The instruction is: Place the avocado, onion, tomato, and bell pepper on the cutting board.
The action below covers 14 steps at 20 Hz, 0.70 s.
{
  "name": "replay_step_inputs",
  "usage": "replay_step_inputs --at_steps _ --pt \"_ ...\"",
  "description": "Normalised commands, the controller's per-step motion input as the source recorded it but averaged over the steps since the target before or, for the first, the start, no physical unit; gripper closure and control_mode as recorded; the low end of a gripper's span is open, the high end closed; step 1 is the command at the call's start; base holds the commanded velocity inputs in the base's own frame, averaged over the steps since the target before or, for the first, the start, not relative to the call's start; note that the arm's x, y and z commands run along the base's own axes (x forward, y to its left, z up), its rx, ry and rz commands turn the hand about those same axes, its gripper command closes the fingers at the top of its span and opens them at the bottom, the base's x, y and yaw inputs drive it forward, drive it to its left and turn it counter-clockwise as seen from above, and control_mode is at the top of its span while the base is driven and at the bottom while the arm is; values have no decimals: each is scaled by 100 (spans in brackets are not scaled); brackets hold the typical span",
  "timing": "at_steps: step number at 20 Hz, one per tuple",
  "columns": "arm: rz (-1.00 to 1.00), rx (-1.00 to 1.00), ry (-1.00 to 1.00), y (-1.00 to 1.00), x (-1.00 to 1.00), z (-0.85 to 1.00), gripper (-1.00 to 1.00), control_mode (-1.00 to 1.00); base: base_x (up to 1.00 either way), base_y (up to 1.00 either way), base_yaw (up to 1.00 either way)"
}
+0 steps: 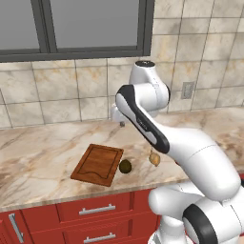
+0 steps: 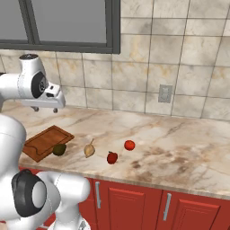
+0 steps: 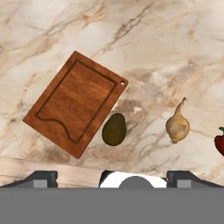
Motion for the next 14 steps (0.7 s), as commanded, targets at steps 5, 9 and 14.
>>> replay_step_inputs --at_steps 5,9,14 --pt "0 0 1 0 0 -21 -100 -100 0 0 0" --pt "0 0 0 0 0 -16 -100 -100 0 0 0" --pt "0 0 0 0 2 -18 -100 -100 0 0 0"
